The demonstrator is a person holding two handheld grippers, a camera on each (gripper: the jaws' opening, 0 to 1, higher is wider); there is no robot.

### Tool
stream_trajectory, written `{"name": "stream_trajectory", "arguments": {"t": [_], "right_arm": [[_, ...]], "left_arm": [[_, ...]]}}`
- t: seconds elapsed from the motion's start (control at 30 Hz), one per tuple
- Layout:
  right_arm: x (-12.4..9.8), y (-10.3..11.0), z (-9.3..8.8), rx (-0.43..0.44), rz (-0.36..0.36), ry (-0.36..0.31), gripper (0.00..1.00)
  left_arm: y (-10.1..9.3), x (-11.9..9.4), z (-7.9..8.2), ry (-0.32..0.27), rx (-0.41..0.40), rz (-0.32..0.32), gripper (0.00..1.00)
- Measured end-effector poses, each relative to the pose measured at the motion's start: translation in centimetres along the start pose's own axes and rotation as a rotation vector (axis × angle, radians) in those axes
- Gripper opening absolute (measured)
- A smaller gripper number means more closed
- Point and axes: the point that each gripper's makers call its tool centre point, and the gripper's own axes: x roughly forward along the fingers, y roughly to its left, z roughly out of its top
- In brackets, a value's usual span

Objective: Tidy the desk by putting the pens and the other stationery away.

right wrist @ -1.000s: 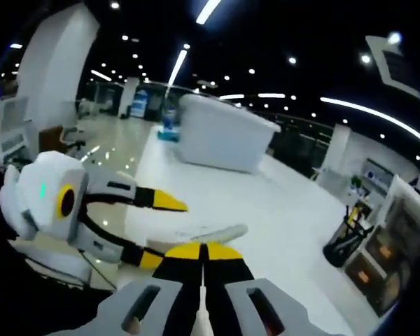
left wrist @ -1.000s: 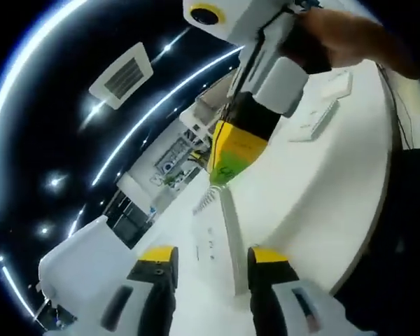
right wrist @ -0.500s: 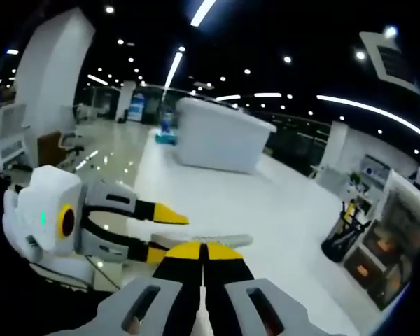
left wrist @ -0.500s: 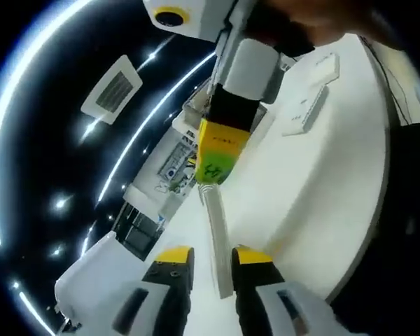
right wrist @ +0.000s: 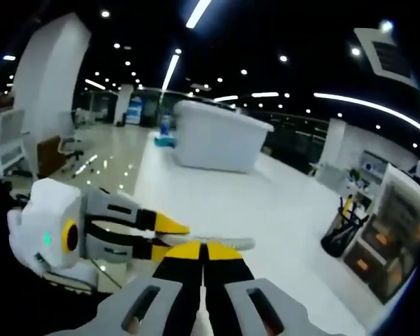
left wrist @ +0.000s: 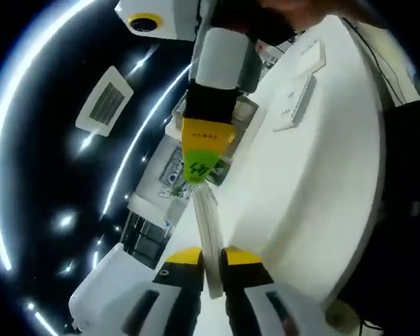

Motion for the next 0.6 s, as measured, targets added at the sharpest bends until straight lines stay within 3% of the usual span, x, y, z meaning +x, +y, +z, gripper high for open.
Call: {"name": "stream_trajectory", "arguments": {"t": [0.1,0.2,0.4,0.6], "right_arm": [[-0.3,-0.1,-0.3,-0.002,-0.001,0.002,0.0],[-0.6,0.0,-0.5,-0.006,0.001,-0.006,0.0],[-1.1,0.0,-0.5,-0.006,-0.002,-0.037,0.0],[-2.4,-0.6,-0.2,-0.009,-0.033,-0.076,0.12]], "left_arm": [[0.3,-0.1,0.2,0.004,0.053,0.039,0.09],[0.6,-0.2,0.3,0.003,0.028,0.032,0.08],[0.7,-0.2,0.7,-0.01,0.084,0.045,0.08],[0.6,-0.4,1.2,-0.025,0.12,0.042,0.08]]}}
